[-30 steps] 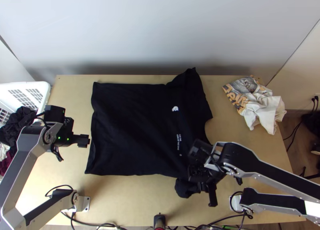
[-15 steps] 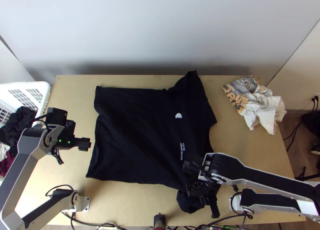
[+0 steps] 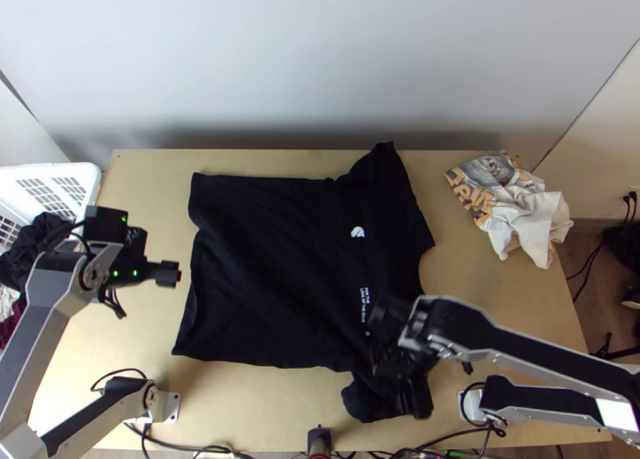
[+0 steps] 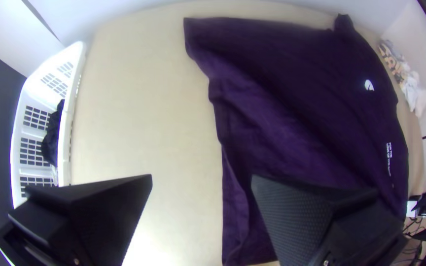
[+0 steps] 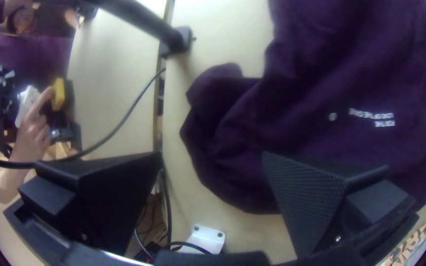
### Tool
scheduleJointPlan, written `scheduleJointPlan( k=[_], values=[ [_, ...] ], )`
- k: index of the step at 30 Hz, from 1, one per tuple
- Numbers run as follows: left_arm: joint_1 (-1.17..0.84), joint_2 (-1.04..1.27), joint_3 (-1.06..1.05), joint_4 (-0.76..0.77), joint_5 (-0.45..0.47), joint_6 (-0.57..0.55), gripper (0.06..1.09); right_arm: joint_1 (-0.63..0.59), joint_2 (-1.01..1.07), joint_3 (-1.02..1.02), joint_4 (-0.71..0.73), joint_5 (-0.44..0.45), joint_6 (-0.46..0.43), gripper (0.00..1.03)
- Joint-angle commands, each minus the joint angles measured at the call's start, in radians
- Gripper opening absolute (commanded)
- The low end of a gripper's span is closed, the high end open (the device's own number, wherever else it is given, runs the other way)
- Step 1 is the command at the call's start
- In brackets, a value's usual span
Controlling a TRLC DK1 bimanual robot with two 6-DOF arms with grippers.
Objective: Fold the t-shirt
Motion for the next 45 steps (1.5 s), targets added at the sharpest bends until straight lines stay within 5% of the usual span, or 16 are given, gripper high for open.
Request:
scheduleJointPlan(
  k=[1, 10, 20, 45],
  values=[
    [0.005, 0.057, 0.105, 0.125, -0.003, 0.0, 1.04, -0.177, -0.051, 0.171, 0.014, 0.077, 0.001, 0.98],
    [-0.01, 0.325, 0.214, 0.367, -0.057, -0.023, 1.04, -0.497, -0.051, 0.343, 0.096, 0.097, 0.007, 0.98],
    [-0.041, 0.649, 0.359, 0.614, -0.115, -0.054, 1.04, -0.565, 0.002, 0.398, 0.155, 0.114, 0.066, 0.98],
    [0.003, 1.121, 0.731, 0.606, -0.164, -0.039, 1.04, -0.721, 0.242, 0.498, 0.365, 0.129, 0.058, 0.98]
  ],
)
